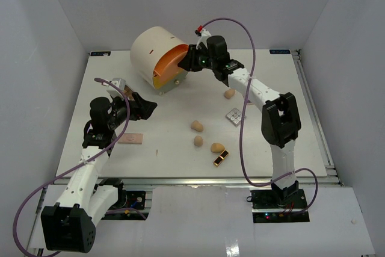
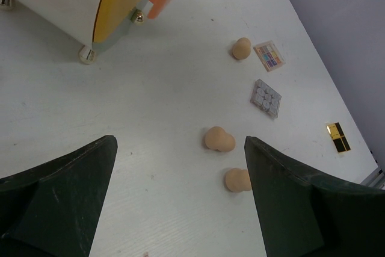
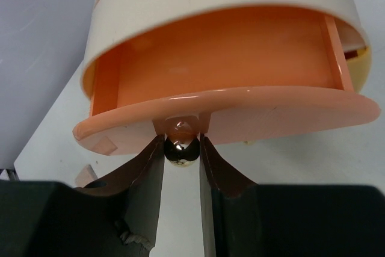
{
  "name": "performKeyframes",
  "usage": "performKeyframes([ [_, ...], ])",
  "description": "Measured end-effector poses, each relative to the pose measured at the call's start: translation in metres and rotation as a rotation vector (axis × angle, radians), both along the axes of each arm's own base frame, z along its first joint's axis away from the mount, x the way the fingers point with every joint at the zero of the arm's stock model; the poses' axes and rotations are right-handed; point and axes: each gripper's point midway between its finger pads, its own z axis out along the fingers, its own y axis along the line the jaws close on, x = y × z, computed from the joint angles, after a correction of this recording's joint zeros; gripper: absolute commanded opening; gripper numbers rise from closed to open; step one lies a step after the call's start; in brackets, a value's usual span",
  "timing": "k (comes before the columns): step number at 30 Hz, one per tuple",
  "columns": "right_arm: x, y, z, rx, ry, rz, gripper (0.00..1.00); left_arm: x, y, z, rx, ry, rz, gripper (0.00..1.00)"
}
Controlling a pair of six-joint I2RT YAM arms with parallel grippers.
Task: Organize the makeup
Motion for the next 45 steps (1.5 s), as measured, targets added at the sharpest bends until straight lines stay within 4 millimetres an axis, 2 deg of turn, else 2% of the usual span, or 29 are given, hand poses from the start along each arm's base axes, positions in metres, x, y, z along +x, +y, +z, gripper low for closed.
performKeyframes([
  [3,-0.020,-0.016,-0.002,-0.018,0.011,-0.001,0.17,0.000,0.000,0.000,0.000,0.001,0.000,0.98],
  [7,-0.037,-0.030,0.001,-0.024,0.001,-0.004,0.21,0.000,0.000,0.000,0.000,0.000,0.000,0.98],
  [10,-0.045,-0.037,-0.002,-0.031,0.006,-0.005,0.33,0.000,0.000,0.000,0.000,0.001,0.000,0.98],
  [12,-0.045,-0.037,-0.004,-0.032,0.006,-0.005,0.51,0.000,0.000,0.000,0.000,0.000,0.000,0.98],
  [16,-0.048,-0.036,-0.004,-0.028,0.004,0.013,0.74,0.000,0.000,0.000,0.000,0.000,0.000,0.98],
  [19,-0.050,-0.033,-0.003,-0.021,-0.001,0.035,0.86,0.000,0.000,0.000,0.000,-0.001,0.000,0.98],
  [23,-0.050,-0.031,-0.003,-0.015,-0.001,0.050,0.96,0.000,0.000,0.001,0.000,-0.003,-0.001,0.98],
  [26,-0.050,-0.032,-0.002,-0.014,-0.005,0.061,0.98,-0.001,0.000,0.001,0.000,-0.004,-0.003,0.98],
  [37,-0.065,-0.049,-0.011,-0.037,-0.032,0.106,0.90,-0.006,-0.007,0.003,-0.012,-0.005,-0.050,0.98],
  [41,-0.078,-0.067,-0.013,-0.041,-0.073,0.145,0.90,-0.010,-0.014,0.005,-0.018,-0.012,-0.094,0.98],
  [45,-0.115,-0.110,-0.020,-0.047,-0.107,0.210,0.90,-0.023,-0.043,0.004,-0.007,-0.020,-0.198,0.98],
])
